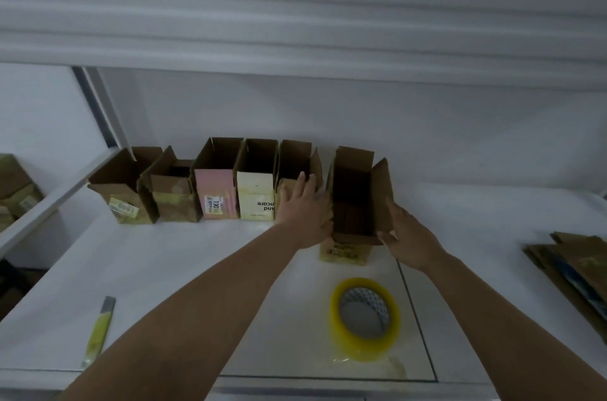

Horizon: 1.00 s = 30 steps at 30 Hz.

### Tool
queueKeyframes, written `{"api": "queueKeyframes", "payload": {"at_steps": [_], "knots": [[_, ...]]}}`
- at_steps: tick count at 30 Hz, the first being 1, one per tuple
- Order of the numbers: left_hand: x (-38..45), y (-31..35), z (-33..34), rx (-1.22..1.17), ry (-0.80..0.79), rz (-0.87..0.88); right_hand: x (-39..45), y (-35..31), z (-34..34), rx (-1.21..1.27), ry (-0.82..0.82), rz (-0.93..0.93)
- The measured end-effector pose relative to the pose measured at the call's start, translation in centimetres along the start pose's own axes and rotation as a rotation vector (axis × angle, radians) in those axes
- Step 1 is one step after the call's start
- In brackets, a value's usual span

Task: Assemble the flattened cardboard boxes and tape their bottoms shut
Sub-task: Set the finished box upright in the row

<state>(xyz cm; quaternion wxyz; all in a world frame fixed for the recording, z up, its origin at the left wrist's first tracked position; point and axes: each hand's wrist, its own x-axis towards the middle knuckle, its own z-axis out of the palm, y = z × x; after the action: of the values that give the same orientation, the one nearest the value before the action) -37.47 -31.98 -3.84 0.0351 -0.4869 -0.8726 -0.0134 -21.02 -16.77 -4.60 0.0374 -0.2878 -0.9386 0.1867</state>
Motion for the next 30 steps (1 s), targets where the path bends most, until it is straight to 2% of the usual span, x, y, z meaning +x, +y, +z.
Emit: {"api": "queueKeyframes", "payload": {"at_steps": [3,6,9,11,14,17,23,30], "knots": [[0.6,-0.1,-0.5,-0.007,-0.001,-0.058,0.8,-0.7,0.0,0.019,0.185,0.077],[1.4,0.4,-0.9,-0.054,0.084,-0.087,2.1,-1.8,0.0,0.061,0.254,0.109],[2.0,0.6,-1.0,-0.025,0.104,-0.076,3.6,-2.7,-0.2,0.069,0.206,0.107],[2.2,0.5,-1.1,0.022,0.075,-0.093,4.4,-2.9,-0.5,0.034,0.110,0.070],[2.7,0.0,-1.2,0.090,0.020,-0.108,5.3,-3.1,-0.9,-0.115,-0.053,0.003],[3.0,-0.4,-1.5,0.086,-0.037,-0.092,5.6,-3.2,-1.3,-0.218,-0.113,0.016],[2.3,-1.0,-1.5,0.081,-0.059,-0.062,4.8,-3.6,-1.0,-0.300,-0.091,0.011],[0.5,-1.3,-1.1,0.077,0.090,-0.010,2.3,-4.5,0.0,-0.355,-0.001,-0.039]]}}
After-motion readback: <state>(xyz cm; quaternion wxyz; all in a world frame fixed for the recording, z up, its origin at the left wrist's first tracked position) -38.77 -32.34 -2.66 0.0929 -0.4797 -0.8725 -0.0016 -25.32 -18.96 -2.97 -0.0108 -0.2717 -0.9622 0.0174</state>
